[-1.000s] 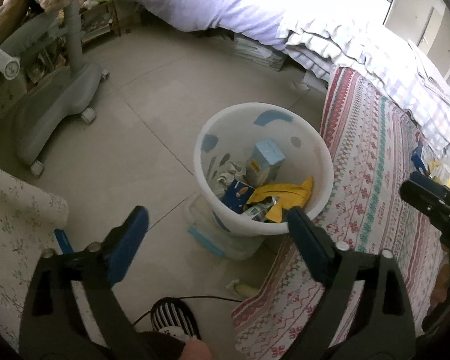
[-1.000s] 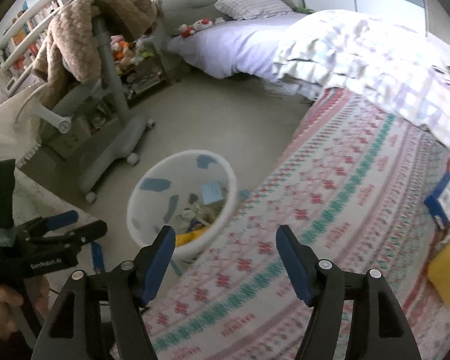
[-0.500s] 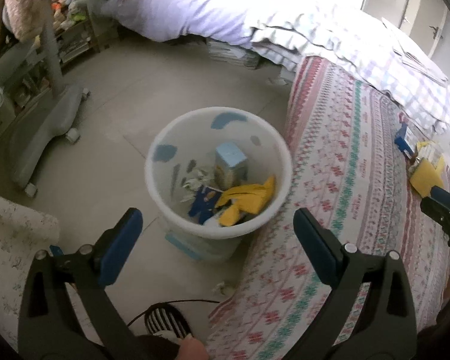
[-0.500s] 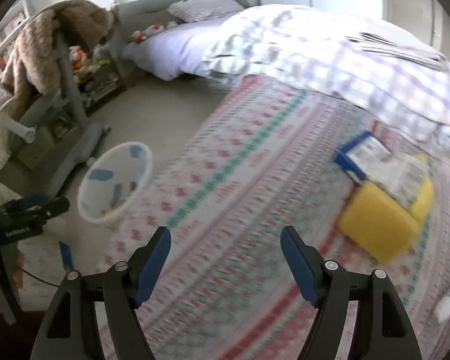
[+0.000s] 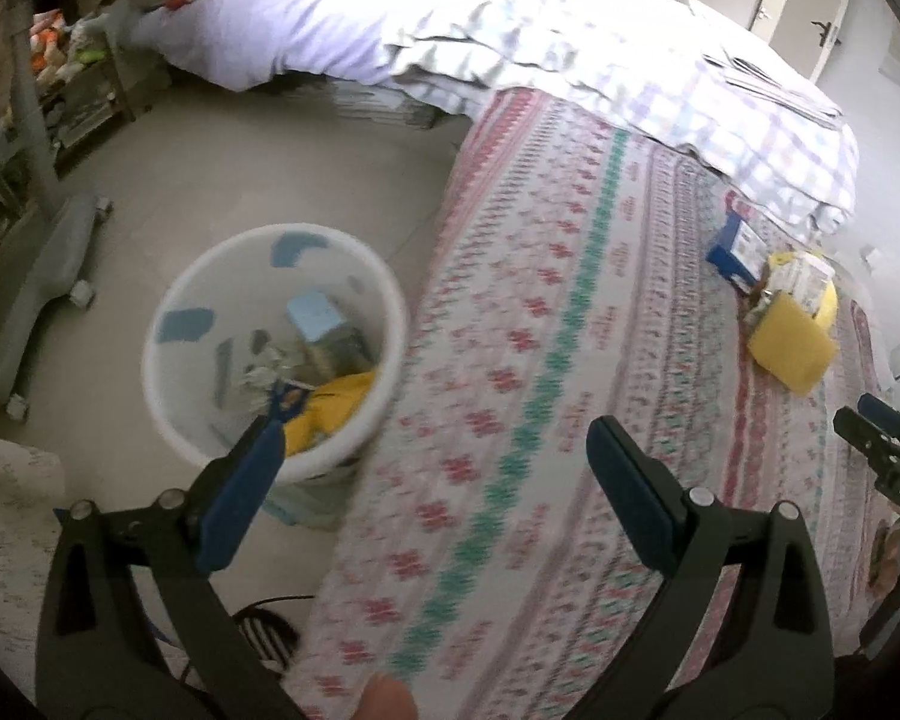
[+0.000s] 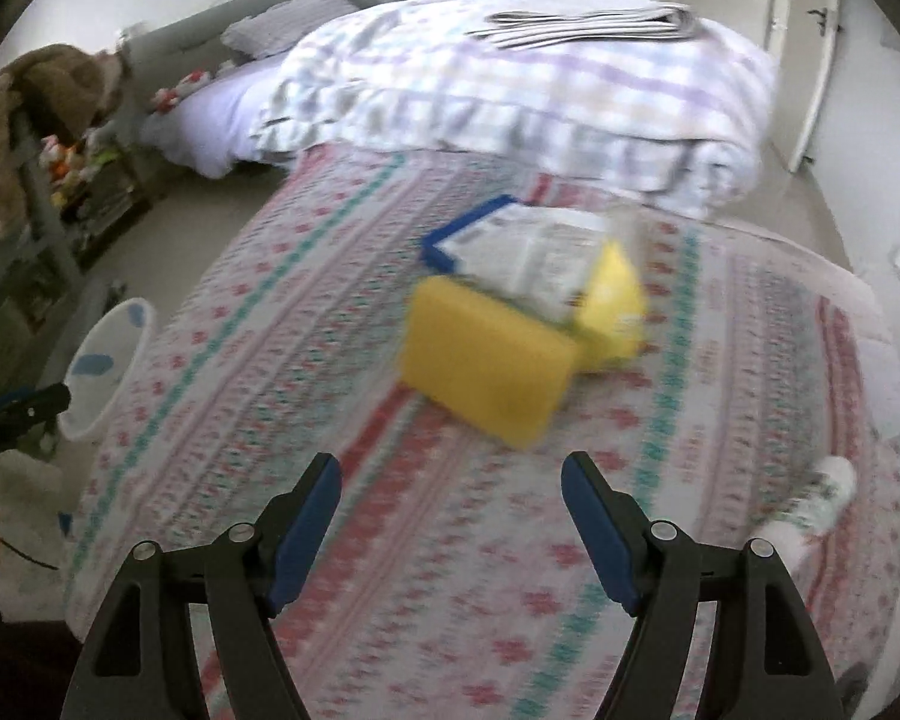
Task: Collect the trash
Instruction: 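Grasp the yellow sponge with the left gripper while the right gripper grasps a white bottle, then carry the sponge and white bottle to the wastebasket and release both, then grasp the white paper bag with the right gripper while the left gripper grasps the orange scrap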
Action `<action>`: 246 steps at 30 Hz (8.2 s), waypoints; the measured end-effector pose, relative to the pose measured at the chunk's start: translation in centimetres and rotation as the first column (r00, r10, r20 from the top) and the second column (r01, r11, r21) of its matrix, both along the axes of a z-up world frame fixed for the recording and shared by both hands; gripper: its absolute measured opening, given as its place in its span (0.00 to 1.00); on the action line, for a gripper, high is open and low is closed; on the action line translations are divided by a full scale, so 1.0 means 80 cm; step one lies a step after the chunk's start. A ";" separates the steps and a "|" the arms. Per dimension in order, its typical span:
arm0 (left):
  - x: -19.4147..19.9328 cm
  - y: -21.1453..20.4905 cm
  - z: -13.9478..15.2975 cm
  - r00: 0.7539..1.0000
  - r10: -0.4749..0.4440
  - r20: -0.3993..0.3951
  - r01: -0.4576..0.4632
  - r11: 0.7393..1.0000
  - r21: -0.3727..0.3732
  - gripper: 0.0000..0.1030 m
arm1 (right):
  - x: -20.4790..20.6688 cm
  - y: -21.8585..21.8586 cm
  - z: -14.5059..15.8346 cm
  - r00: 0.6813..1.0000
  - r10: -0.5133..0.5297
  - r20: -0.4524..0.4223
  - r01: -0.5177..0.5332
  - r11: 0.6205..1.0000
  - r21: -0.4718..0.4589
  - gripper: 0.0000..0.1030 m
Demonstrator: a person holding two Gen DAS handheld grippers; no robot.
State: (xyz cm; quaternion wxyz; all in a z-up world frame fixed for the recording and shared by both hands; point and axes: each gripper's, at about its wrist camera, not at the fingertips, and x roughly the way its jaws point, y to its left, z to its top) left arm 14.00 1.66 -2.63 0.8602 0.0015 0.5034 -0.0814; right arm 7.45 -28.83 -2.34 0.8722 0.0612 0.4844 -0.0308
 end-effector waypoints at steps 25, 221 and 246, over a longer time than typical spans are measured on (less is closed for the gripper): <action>-0.005 -0.229 -0.025 0.969 -0.237 0.065 0.237 0.972 0.007 0.97 | -0.049 -0.208 -0.032 0.898 -0.423 -0.118 0.431 0.901 0.047 0.75; 0.048 -0.023 -0.026 0.999 0.035 0.012 -0.035 0.999 -0.005 0.98 | 0.121 -0.063 -0.074 0.893 -0.436 -0.109 0.449 0.869 0.205 0.74; 0.066 -0.248 -0.057 0.952 -0.275 0.133 0.270 0.961 0.053 0.97 | 0.037 -0.183 -0.003 0.935 -0.353 -0.022 0.347 0.903 0.254 0.50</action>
